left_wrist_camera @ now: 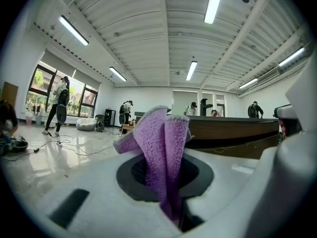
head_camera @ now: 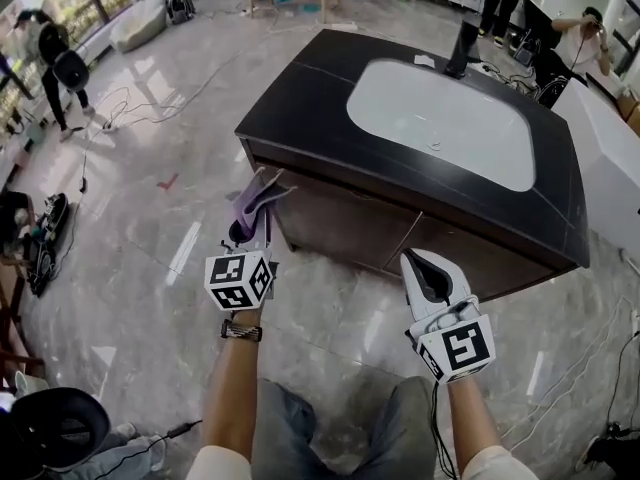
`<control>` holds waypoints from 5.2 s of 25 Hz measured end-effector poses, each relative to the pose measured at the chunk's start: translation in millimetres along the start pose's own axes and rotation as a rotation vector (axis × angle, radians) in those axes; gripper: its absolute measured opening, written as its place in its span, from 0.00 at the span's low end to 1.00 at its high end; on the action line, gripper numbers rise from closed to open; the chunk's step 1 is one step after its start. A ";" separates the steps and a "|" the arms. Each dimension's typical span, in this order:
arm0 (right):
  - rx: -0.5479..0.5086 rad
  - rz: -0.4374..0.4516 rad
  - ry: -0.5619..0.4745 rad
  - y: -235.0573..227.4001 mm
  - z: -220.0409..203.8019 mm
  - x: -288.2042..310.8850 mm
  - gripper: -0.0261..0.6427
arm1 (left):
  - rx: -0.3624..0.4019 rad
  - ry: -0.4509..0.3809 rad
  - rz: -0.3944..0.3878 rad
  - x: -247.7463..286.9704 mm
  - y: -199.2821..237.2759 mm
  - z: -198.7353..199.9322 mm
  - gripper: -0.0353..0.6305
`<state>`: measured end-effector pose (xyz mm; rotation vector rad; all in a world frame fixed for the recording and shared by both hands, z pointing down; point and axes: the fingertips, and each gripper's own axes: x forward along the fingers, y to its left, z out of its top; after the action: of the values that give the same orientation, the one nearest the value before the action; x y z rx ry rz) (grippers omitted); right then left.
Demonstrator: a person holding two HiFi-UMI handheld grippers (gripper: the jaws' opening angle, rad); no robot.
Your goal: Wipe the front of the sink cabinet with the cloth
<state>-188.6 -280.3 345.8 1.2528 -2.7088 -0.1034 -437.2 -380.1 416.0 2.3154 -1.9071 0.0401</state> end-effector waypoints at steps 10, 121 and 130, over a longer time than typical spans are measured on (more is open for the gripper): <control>0.073 0.052 0.009 12.6 -102.4 19.6 0.05 | -0.010 -0.146 0.091 37.1 54.0 -44.3 0.11; 0.156 0.034 0.165 -43.0 -324.3 -8.1 0.05 | 0.090 0.160 -0.458 122.9 -147.2 -414.6 0.12; 0.157 0.068 0.169 -35.1 -335.0 5.2 0.05 | -0.039 0.112 -0.028 134.0 28.6 -409.5 0.12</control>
<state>-108.9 -306.2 672.1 1.1483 -2.6512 0.2176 -410.7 -464.4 838.6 2.2638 -1.8057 0.1259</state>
